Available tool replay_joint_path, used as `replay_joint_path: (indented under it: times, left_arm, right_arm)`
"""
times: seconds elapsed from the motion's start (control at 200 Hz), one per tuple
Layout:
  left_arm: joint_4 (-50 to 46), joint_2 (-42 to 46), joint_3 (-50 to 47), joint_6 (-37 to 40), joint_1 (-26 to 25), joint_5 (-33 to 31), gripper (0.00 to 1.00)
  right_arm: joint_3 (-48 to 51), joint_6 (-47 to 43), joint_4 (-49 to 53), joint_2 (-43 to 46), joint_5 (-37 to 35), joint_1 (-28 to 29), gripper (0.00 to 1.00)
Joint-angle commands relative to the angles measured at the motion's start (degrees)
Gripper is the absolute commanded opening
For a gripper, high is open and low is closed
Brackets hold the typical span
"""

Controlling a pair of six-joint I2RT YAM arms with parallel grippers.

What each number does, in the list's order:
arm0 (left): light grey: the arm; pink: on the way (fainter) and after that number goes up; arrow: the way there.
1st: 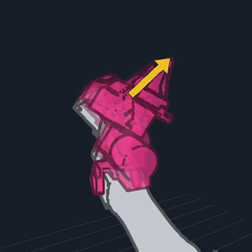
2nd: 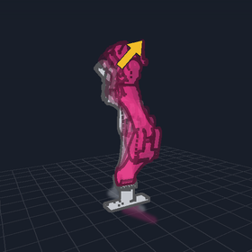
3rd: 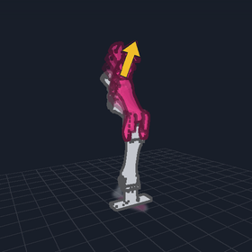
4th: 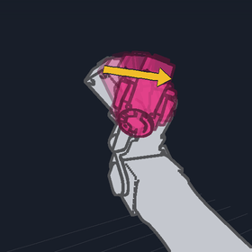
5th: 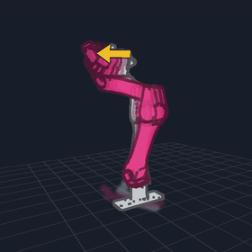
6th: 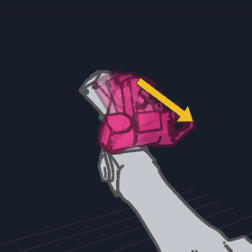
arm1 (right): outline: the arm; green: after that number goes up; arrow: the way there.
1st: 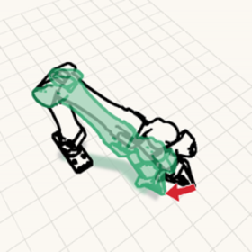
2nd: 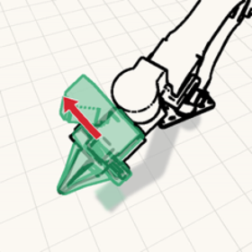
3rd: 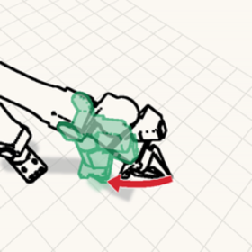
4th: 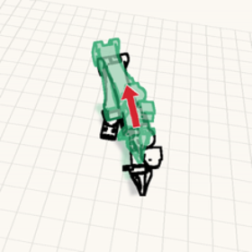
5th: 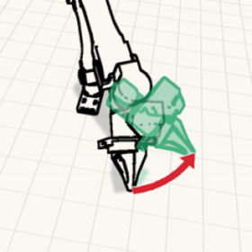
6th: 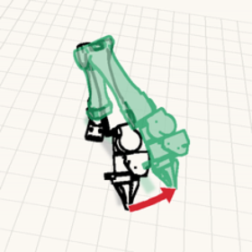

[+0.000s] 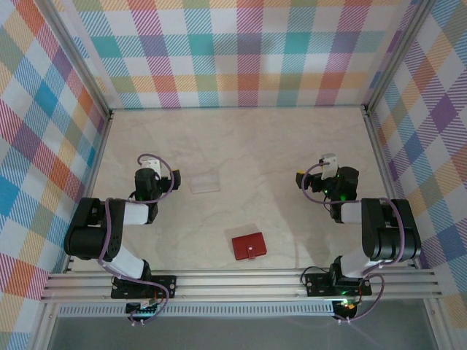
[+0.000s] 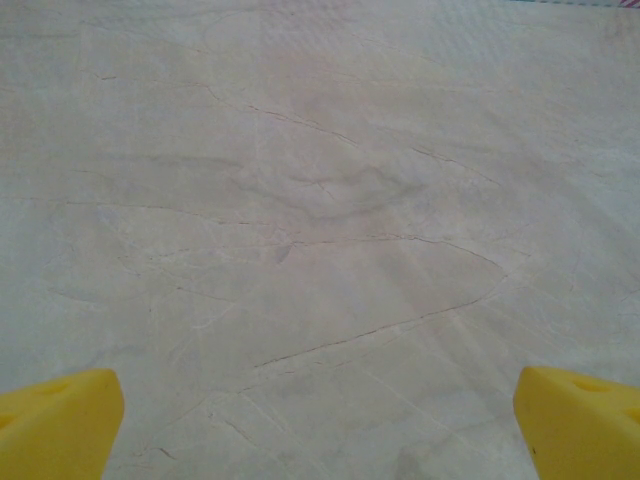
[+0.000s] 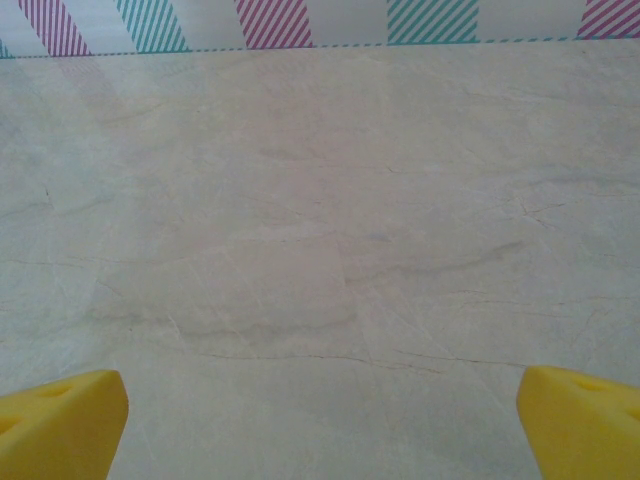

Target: Take the credit cards out of the card holder

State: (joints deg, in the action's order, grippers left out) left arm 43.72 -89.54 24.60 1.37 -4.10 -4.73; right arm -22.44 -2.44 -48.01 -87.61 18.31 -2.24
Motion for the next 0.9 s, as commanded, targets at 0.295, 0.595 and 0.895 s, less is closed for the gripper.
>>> replay_joint_path:
  times: [0.295, 0.595, 0.895]
  left_arm:
    - [1.7, 0.0, -0.2, 0.7, 0.1, 0.5, 1.00]
    - [-20.5, 9.7, 7.3, -3.0, -1.1, -7.1, 1.00]
    - [-51.7, 15.3, 21.3, -14.3, -4.3, -6.4, 1.00]
  right_arm:
    - [-0.7, 2.4, -0.6, -0.4, -8.6, 0.4, 1.00]
    - [-5.7, 5.7, 19.5, 10.0, -13.1, 1.0, 1.00]
    - [-19.8, 18.7, 53.7, 13.9, -6.1, 2.5, 0.95]
